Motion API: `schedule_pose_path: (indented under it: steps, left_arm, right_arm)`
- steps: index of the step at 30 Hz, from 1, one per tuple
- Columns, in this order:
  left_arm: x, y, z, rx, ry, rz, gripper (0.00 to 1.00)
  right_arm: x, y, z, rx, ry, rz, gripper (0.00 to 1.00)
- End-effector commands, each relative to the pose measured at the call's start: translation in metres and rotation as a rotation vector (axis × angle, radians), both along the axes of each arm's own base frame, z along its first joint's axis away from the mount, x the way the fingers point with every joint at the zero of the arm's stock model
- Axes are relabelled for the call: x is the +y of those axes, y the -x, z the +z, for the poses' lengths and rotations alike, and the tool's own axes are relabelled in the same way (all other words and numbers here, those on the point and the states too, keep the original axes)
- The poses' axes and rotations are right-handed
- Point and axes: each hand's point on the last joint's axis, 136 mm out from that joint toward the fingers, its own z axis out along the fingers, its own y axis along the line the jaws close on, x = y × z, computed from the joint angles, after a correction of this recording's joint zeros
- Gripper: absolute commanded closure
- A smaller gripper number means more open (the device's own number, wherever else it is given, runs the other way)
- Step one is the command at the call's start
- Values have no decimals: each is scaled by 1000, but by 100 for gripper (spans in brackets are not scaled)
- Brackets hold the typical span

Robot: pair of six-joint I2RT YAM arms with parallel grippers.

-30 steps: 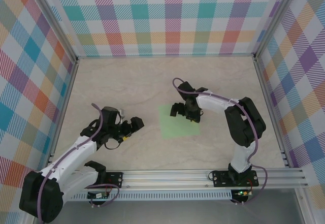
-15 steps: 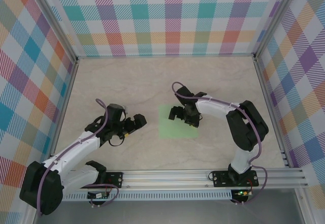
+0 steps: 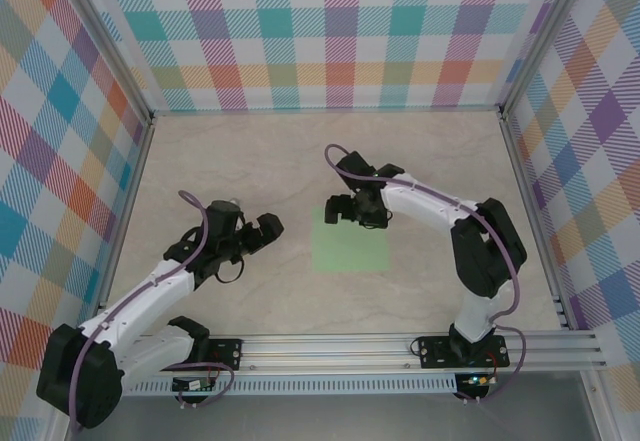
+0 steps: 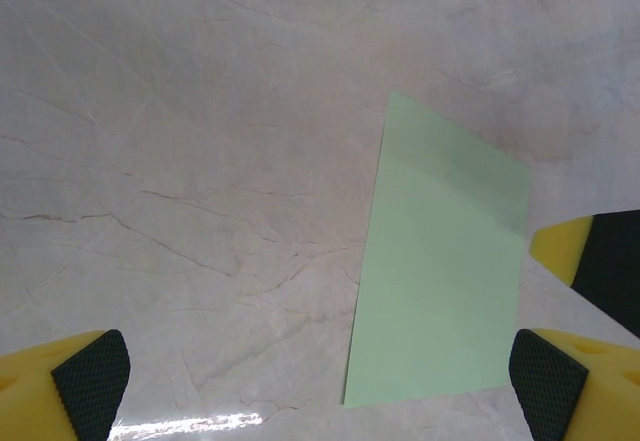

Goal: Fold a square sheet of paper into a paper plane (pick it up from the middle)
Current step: Fold the square sheet of paper in half at the center of the table.

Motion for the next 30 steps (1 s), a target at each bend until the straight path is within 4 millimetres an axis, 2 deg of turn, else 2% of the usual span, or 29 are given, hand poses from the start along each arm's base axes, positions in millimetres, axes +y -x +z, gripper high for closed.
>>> schedule_pose_path:
  steps: [1,6,12,20,30]
  left_arm:
    - [-11,-10,6,-3,40,-1,0]
    - [-30,-17,0,25,100,-48,0]
    - [-38,-19,-5,58,119,-76,0]
    - [-38,-17,-7,69,109,-82,0]
    - [-36,-15,-10,72,93,-89,0]
  right_arm:
    - [-6,15,-17,74,122,18,0]
    - [-4,10,-27,90,191,6,0]
    - [3,6,-37,115,196,5,0]
    - [4,7,-53,155,202,-23,0]
    - [1,28,-88,248,194,-43,0]
